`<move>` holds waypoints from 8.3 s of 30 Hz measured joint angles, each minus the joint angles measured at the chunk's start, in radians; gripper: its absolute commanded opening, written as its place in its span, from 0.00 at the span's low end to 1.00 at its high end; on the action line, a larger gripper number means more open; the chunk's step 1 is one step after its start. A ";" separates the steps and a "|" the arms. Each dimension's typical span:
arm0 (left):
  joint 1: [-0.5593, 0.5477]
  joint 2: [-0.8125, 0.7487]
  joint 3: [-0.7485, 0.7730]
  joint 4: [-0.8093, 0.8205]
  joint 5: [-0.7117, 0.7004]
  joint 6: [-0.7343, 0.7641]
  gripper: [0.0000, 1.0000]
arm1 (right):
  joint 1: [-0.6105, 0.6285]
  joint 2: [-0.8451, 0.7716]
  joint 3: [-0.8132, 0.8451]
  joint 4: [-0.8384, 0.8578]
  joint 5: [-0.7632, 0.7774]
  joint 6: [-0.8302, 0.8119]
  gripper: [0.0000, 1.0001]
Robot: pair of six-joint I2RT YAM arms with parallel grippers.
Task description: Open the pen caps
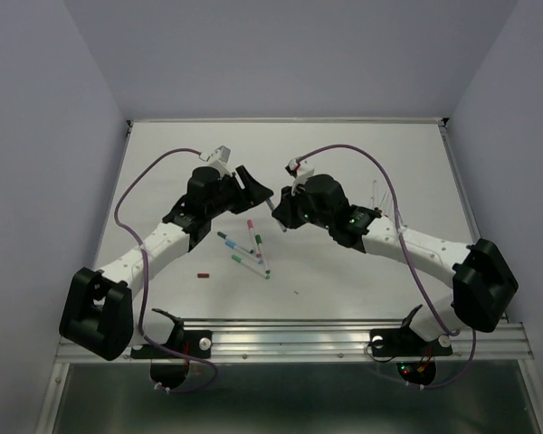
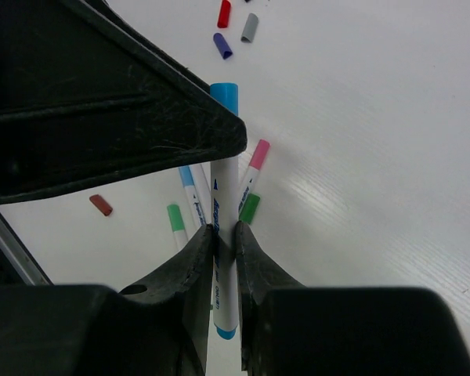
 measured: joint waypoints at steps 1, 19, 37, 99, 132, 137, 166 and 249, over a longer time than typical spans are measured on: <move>-0.003 0.005 0.001 0.007 0.000 -0.003 0.59 | 0.000 -0.002 0.000 0.000 -0.004 -0.002 0.01; -0.031 0.024 0.020 0.051 0.000 -0.040 0.00 | -0.006 -0.018 -0.010 0.011 -0.058 -0.012 0.01; 0.002 0.113 0.154 -0.153 -0.253 -0.024 0.00 | 0.085 -0.095 -0.335 0.108 -0.437 -0.031 0.01; 0.142 0.145 0.198 -0.065 -0.391 -0.080 0.00 | 0.049 -0.217 -0.412 0.078 -0.204 0.150 0.01; 0.222 0.399 0.110 -0.280 -0.526 -0.025 0.37 | -0.354 0.237 -0.114 -0.172 0.510 0.109 0.42; 0.222 0.399 0.110 -0.282 -0.521 -0.024 0.50 | -0.354 0.243 -0.083 -0.210 0.552 0.112 0.61; 0.221 -0.080 0.086 -0.394 -0.410 0.037 0.99 | 0.127 0.240 0.036 -0.212 0.160 -0.039 1.00; 0.010 -0.116 -0.079 0.112 0.140 -0.053 0.00 | 0.064 -0.092 -0.033 0.052 -0.018 0.028 0.02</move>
